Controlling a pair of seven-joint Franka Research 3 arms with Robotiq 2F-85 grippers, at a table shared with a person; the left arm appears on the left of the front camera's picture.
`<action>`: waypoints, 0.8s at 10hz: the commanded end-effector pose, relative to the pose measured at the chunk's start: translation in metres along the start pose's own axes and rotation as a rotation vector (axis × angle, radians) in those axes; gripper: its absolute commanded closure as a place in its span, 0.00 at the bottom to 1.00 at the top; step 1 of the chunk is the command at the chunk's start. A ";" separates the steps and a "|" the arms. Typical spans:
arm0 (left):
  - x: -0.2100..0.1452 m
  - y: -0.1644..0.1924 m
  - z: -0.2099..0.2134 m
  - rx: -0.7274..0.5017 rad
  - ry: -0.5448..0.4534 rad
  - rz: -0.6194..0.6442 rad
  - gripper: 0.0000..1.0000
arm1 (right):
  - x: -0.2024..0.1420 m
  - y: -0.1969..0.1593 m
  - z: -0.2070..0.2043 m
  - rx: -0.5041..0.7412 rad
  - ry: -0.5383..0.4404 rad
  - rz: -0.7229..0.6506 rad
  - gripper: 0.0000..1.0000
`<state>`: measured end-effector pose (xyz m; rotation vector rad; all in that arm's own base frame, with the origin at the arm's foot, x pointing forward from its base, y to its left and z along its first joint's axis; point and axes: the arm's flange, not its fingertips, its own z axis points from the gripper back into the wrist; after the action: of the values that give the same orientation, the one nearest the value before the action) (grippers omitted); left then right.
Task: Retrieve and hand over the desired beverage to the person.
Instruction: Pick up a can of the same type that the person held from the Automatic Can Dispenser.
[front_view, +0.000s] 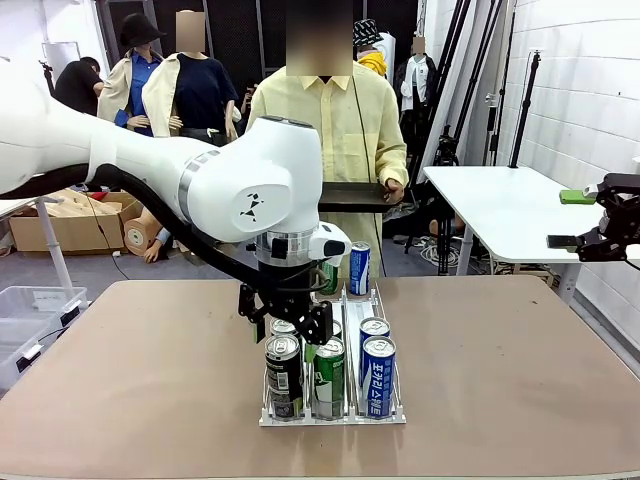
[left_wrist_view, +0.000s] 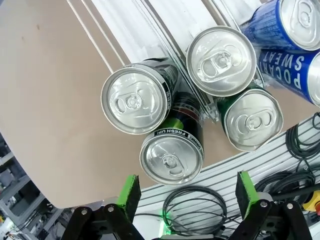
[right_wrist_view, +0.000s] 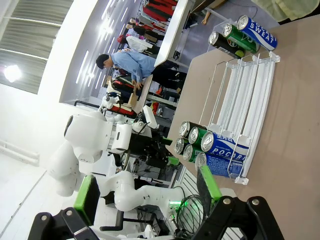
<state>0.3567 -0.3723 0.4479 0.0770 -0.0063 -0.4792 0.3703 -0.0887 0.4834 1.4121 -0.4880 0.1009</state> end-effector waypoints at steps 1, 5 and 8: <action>-0.003 -0.001 -0.003 -0.009 -0.016 0.044 0.00 | 0.000 0.001 0.000 0.010 0.002 -0.008 0.00; -0.002 0.003 -0.013 -0.014 -0.017 0.084 0.00 | 0.000 0.001 0.000 0.010 0.002 -0.008 0.00; 0.004 0.007 -0.020 -0.024 -0.043 0.111 0.00 | 0.000 0.001 0.000 0.010 0.002 -0.008 0.00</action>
<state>0.3640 -0.3662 0.4334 0.0566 -0.0271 -0.4054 0.3703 -0.0887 0.4834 1.4121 -0.4881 0.1008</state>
